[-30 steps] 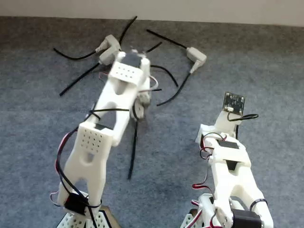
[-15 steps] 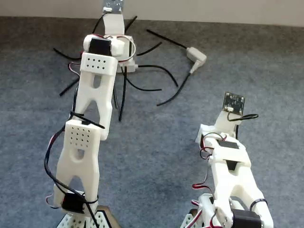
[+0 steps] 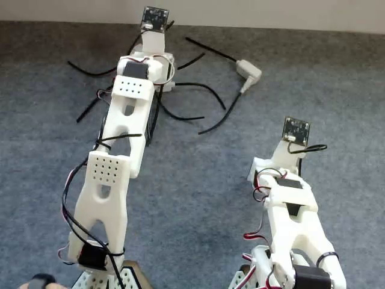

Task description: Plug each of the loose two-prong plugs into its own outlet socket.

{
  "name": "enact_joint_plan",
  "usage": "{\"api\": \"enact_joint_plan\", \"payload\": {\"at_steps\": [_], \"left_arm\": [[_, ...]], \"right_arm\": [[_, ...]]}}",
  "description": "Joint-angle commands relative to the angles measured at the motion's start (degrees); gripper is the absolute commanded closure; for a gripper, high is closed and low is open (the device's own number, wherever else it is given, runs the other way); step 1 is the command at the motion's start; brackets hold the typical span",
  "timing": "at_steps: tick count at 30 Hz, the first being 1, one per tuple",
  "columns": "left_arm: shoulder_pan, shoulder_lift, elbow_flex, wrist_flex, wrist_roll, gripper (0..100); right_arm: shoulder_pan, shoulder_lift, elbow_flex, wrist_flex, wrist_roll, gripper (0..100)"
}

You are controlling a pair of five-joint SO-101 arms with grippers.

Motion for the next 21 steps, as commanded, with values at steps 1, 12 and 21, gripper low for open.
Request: {"api": "enact_joint_plan", "payload": {"at_steps": [1, 12, 21], "left_arm": [[-0.48, -1.1, -0.84, 2.46, -0.18, 77], [-1.54, -13.41, -24.84, 17.49, -0.26, 76], [-1.45, -37.58, -26.51, 24.79, -0.26, 76]], "right_arm": [[0.31, -1.45, -0.22, -1.63, -0.09, 99.0], [0.31, -1.45, -0.22, -1.63, -0.09, 99.0], [0.31, -1.45, -0.22, -1.63, -0.09, 99.0]]}}
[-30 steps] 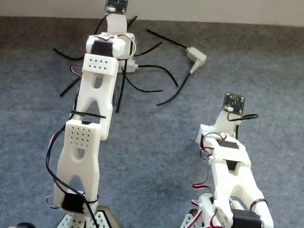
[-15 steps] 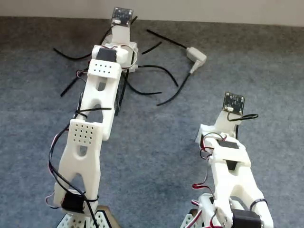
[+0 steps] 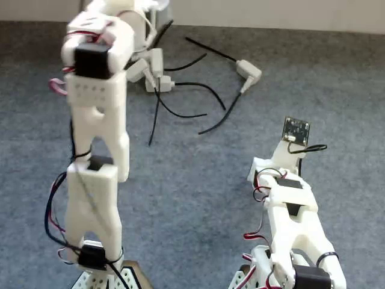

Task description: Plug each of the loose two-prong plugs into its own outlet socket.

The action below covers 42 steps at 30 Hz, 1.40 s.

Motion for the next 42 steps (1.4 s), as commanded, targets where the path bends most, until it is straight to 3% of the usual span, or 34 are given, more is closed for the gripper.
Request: {"api": "enact_joint_plan", "payload": {"at_steps": [1, 13, 24, 28, 34, 42], "left_arm": [[-0.48, -17.45, -2.07, 4.57, -0.09, 76], [-7.78, -46.64, -2.15, 14.51, -3.08, 79], [-8.13, -71.52, 1.89, 22.24, -2.99, 79], [-7.96, -84.88, 14.9, 22.24, -2.81, 79], [-8.22, -105.89, 46.99, 22.24, 0.0, 79], [-8.22, -120.31, 87.16, 16.7, 0.09, 79]], "right_arm": [[0.31, -1.45, -0.22, -1.63, -0.09, 99.0], [0.31, -1.45, -0.22, -1.63, -0.09, 99.0], [0.31, -1.54, -0.22, -1.63, -0.18, 99.0], [0.31, -1.54, -0.22, -1.63, -0.18, 99.0], [0.31, -1.54, -0.22, -1.63, -0.18, 99.0], [0.31, -1.54, -0.22, -1.63, -0.18, 99.0]]}}
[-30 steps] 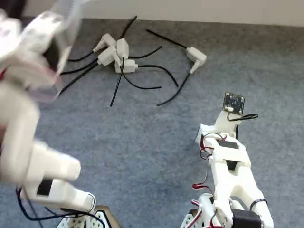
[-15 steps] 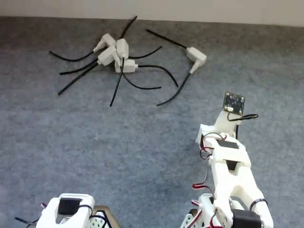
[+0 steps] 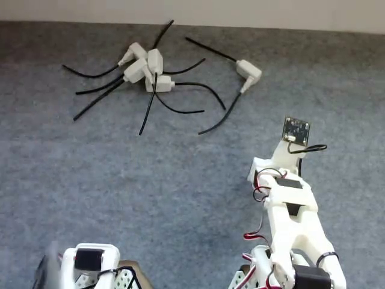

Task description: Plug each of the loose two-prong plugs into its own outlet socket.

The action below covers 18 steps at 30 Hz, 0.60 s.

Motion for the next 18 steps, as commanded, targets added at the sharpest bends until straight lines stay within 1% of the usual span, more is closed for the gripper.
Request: {"api": "enact_joint_plan", "payload": {"at_steps": [1, 4, 8, 13, 15, 18], "left_arm": [[-0.4, -4.7, 25.63, -3.87, 0.53, 79], [-0.4, -8.04, 40.31, -6.68, 0.35, 79], [-0.4, -14.29, 57.54, -15.56, 0.26, 79], [-0.4, -25.1, 78.37, -25.93, 0.26, 79], [-0.48, -26.95, 84.53, -28.48, 0.26, 79], [-0.48, -25.63, 90.51, -30.59, 0.26, 79]], "right_arm": [[0.31, -1.54, -0.22, -1.63, -0.18, 99.0], [0.31, -1.54, -0.22, -1.63, -0.18, 99.0], [0.31, -1.54, -0.22, -1.63, -0.18, 99.0], [0.31, -1.54, -0.22, -1.63, -0.18, 99.0], [0.31, -1.54, -0.22, -1.63, -0.18, 99.0], [0.31, -1.54, -0.22, -1.63, -0.18, 99.0]]}}
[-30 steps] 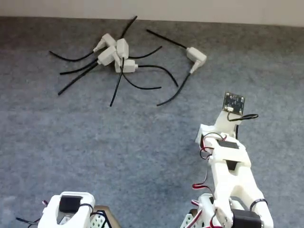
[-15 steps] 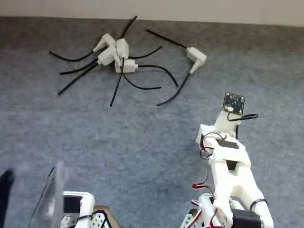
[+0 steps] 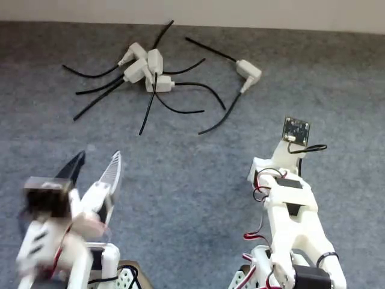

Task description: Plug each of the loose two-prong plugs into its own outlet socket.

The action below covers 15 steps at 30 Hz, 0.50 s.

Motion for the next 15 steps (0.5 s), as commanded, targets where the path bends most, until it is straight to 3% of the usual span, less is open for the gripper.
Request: {"api": "enact_joint_plan", "payload": {"at_steps": [1, 10, 15], "left_arm": [[-0.57, -0.31, 9.54, -4.48, 0.26, 79], [-0.57, -0.4, 21.58, -4.57, 0.53, 79], [-0.57, -0.4, 25.89, 2.46, 0.53, 79]], "right_arm": [[0.31, -1.54, -0.22, -1.63, -0.18, 99.0], [-3.65, -2.15, -0.22, -1.63, -0.26, 99.0], [-7.87, -2.68, -0.31, -1.45, -0.26, 99.0]]}}
